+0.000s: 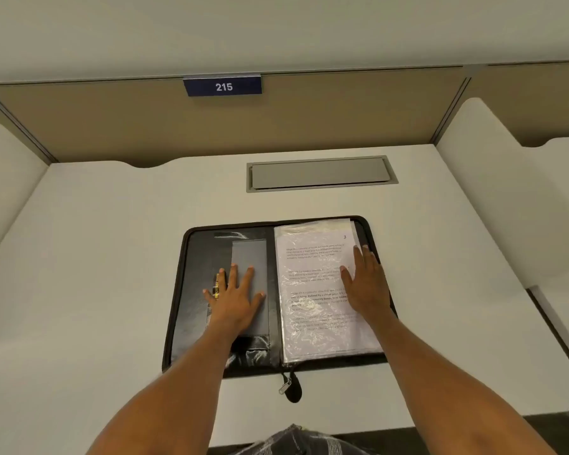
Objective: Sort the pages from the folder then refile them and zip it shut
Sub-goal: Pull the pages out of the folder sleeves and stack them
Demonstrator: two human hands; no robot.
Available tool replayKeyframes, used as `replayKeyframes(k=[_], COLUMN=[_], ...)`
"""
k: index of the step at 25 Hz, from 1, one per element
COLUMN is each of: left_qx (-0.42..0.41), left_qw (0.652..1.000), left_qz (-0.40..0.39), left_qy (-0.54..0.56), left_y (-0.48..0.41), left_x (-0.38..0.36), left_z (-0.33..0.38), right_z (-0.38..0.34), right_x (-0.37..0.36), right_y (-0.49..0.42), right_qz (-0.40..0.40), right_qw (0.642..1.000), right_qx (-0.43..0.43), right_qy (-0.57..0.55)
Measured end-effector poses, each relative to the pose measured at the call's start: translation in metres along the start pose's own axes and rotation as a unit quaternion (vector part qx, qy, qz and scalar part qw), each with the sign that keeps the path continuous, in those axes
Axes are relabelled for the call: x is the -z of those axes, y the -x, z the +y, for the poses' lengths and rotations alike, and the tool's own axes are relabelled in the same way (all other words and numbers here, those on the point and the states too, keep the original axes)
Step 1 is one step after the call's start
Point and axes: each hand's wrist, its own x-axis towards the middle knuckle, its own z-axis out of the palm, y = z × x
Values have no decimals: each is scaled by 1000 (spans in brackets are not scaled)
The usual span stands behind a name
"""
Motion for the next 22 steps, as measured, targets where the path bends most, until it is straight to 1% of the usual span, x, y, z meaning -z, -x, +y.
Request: replayKeyframes(k=[2,4,10,15,19,22], left_qx=[2,4,-4,-10,-19,-23], left_qw=[999,999,999,999,999,999], left_qz=[-8,-9,-12,9,8,32], left_qy=[-43,-45,-44,-32,-38,-36], left_y=[1,1,11,32,48,54], left_x=[-2,-3,-7,-20,-26,-27], left_z=[2,2,-5,-10,-17,-17], right_z=[6,13,19,22,25,22], right_x=[-1,-6,-11,-14,-19,-20], right_y=[3,7,18,35,53,58], right_qz=[-30,-44,-40,-32,-16,-7], right_qw=[1000,998,999,999,999,1000], right_qx=[-7,-3,8,14,14,6], right_qy=[4,33,34,38,43,28])
